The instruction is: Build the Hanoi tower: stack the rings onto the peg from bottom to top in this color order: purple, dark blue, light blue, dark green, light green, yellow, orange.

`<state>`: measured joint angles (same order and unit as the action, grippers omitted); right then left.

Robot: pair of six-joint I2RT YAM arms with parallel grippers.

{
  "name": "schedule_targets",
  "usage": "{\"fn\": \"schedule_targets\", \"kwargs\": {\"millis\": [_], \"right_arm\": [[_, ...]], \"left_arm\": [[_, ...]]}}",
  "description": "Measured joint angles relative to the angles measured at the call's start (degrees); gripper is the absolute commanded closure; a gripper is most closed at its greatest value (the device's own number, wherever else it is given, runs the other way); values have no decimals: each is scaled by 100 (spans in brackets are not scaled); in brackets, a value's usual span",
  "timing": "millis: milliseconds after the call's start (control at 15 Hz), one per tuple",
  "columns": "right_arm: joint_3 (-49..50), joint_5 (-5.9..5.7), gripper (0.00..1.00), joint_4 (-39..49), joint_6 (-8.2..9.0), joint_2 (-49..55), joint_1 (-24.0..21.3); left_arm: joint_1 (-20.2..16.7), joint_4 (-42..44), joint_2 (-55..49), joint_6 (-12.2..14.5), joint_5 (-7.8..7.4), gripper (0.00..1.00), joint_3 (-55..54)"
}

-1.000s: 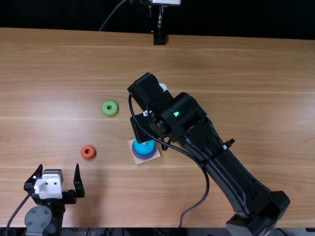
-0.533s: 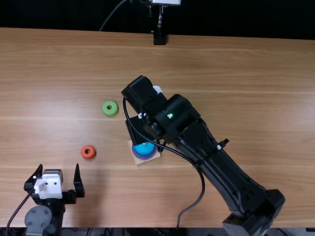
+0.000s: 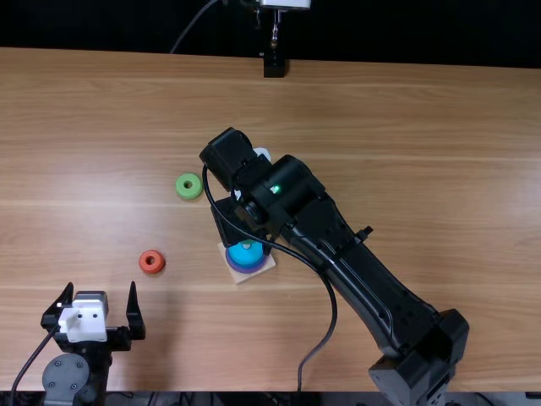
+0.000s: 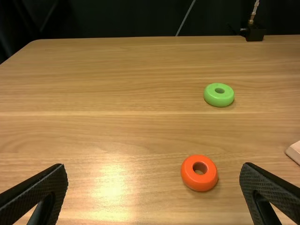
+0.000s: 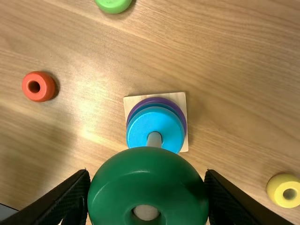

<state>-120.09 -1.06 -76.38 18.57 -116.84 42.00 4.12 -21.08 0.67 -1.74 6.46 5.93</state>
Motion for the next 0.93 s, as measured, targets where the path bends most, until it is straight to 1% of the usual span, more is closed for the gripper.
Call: {"fn": "schedule_targets", "kwargs": {"millis": [67, 200, 467, 667, 800, 933], "right_arm": [[0, 2, 0, -33, -2, 0, 0], [0, 7, 0, -181, 0, 0, 0], [-33, 2, 0, -131, -2, -2, -4], [-446, 4, 0, -109, 0, -2, -4], [-634, 4, 0, 4, 9, -2, -4], [-634, 7, 0, 326, 15, -2, -52]], "left_arm": [[0, 0, 2, 0, 0, 0, 0], [0, 2, 0, -2, 2, 0, 0], [0, 0, 0, 0, 0, 0, 0], [2, 2, 0, -4, 2, 0, 0], [0, 2, 2, -2, 4, 0, 0], [0, 2, 0, 0, 0, 0, 0]]}}
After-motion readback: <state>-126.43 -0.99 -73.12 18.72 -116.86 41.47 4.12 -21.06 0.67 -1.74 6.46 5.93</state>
